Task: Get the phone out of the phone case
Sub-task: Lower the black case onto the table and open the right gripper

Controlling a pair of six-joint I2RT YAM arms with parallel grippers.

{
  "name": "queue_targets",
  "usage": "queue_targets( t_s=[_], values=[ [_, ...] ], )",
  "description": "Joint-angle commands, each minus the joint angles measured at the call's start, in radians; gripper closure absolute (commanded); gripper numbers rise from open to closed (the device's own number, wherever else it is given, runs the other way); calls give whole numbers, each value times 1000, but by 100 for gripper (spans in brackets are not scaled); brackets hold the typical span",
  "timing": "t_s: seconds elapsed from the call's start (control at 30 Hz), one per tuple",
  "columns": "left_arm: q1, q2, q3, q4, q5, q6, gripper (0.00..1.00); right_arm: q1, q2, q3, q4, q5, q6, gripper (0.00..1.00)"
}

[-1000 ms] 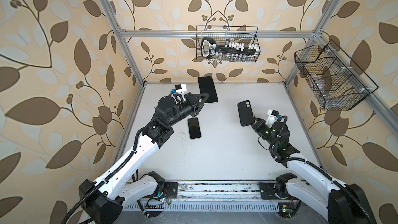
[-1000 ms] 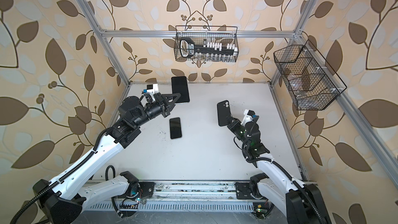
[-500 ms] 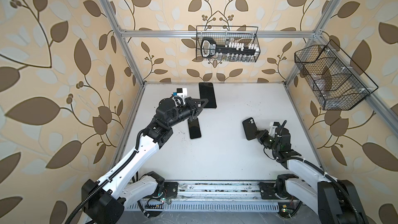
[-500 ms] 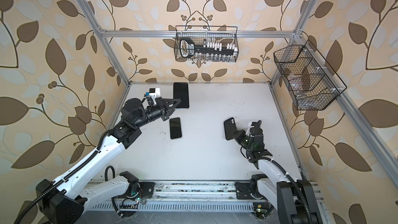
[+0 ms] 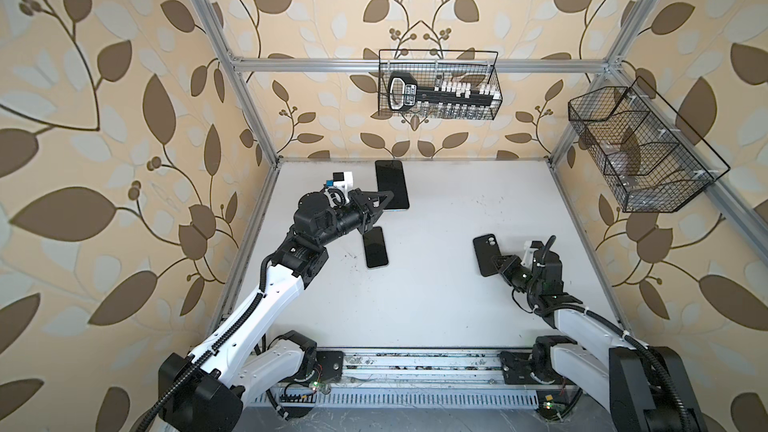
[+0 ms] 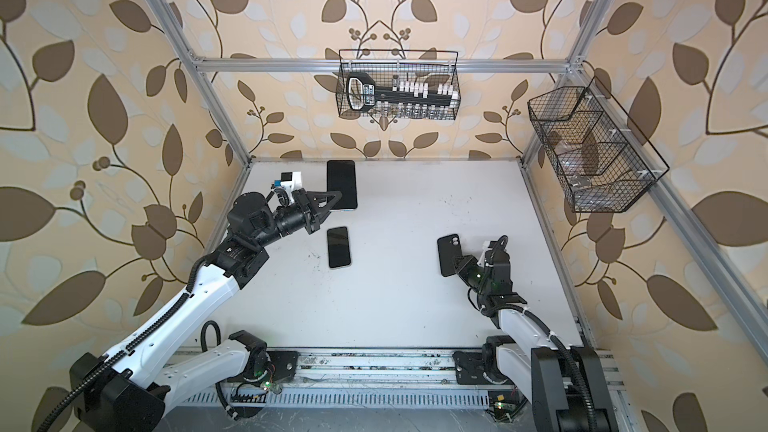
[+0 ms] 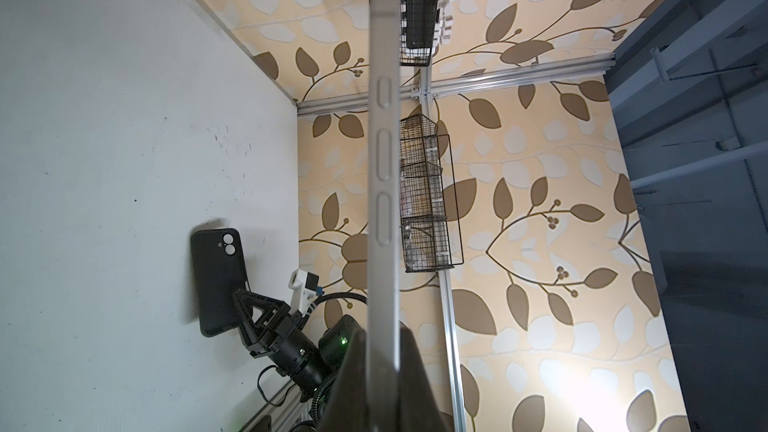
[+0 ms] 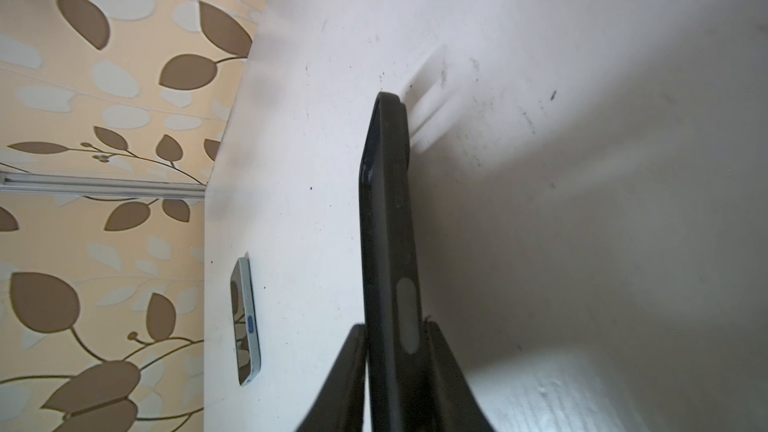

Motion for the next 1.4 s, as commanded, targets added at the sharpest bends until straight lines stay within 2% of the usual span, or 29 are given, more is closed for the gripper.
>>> queue_targets(
  t_s=[0.0, 0.13, 0.53, 0.9, 1.23, 1.3, 1.37],
  values=[
    [20, -20, 2, 152, 61, -6, 100, -11, 9, -8, -24, 26, -17, 68],
    [33, -1, -10, 199, 84, -24, 100, -18, 16, -2, -42, 37, -25, 62],
    [60, 29, 12, 213, 121, -17, 100, -39, 10, 44, -148, 98, -38, 51],
    [70, 42, 16, 198, 129, 7, 100, -44, -28, 93, -241, 158, -68, 46],
    [70, 34, 25, 103, 163, 88, 100, -46, -141, 195, -396, 183, -177, 43],
    [70, 32, 22, 92, 174, 92, 100, -45, -169, 211, -424, 179, -196, 38],
    [68, 33, 23, 71, 189, 105, 100, -44, -196, 228, -456, 171, -216, 25]
  ],
)
